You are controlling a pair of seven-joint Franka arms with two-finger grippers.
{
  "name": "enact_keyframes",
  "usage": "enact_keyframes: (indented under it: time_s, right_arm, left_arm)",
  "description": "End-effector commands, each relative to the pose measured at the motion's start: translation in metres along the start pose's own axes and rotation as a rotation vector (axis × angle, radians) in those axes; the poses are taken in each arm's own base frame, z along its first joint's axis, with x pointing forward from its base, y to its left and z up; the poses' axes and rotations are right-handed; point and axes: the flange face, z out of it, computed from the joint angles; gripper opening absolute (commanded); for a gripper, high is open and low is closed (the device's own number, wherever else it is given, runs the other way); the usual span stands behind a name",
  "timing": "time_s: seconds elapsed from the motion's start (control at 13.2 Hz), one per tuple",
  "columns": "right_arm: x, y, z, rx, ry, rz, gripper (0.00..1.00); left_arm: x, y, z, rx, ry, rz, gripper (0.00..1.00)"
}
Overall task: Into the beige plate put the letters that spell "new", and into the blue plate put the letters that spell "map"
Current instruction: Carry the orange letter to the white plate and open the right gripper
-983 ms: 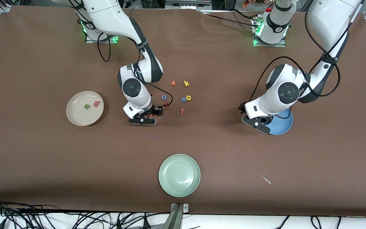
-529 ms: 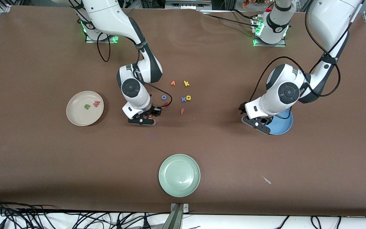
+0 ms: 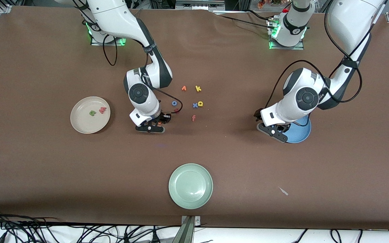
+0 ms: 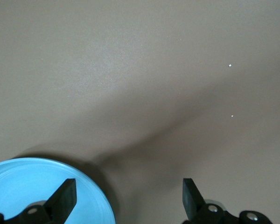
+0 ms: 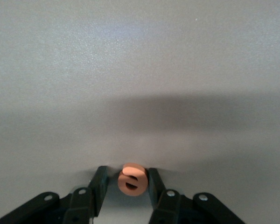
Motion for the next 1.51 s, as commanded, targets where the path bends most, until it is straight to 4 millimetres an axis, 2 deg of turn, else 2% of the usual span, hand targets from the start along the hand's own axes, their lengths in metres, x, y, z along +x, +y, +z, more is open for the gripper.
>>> enact_keyframes:
  time_s: [0.0,0.3,0.45,0.6,0.68,0.83,1.06,1.29,1.44]
  right_arm:
    - [-0.005,0.001,0.011,-0.006,-0.023,0.011,0.34]
    - [-0.005,0.001,0.01,-0.004,-0.022,0.013,0.2]
    - [-0.004,-0.001,0.007,0.0,-0.018,0.008,0.19]
    - [0.003,0.002,-0.005,-0.002,-0.044,0.009,0.16]
    - [0.011,0.006,-0.018,-0.009,-0.059,0.017,0.16]
    - [0.025,0.03,-0.039,-0.027,-0.084,0.014,0.16]
    - [0.044,0.088,-0.07,-0.061,-0.161,-0.041,0.16]
    - [0.057,0.151,-0.084,-0.097,-0.247,-0.06,0.16]
    - [0.061,0.182,-0.087,-0.124,-0.282,-0.021,0.16]
  left_arm:
    - [0.005,-0.001,-0.005,-0.007,0.003,-0.003,1.0]
    - [0.006,-0.001,-0.006,-0.007,0.006,-0.004,1.0]
    - [0.006,-0.001,-0.005,-0.008,0.005,-0.004,1.0]
    - [0.006,-0.001,-0.005,-0.008,0.005,-0.002,1.0]
    - [0.006,-0.001,-0.005,-0.008,0.005,-0.002,1.0]
    - [0.006,-0.001,-0.005,-0.008,0.005,-0.002,1.0]
    - [0.006,-0.002,-0.006,-0.007,0.006,-0.004,1.0]
    - [0.008,-0.002,-0.008,-0.006,0.012,-0.005,1.0]
    - [0.008,-0.003,-0.009,-0.005,0.013,-0.005,1.0]
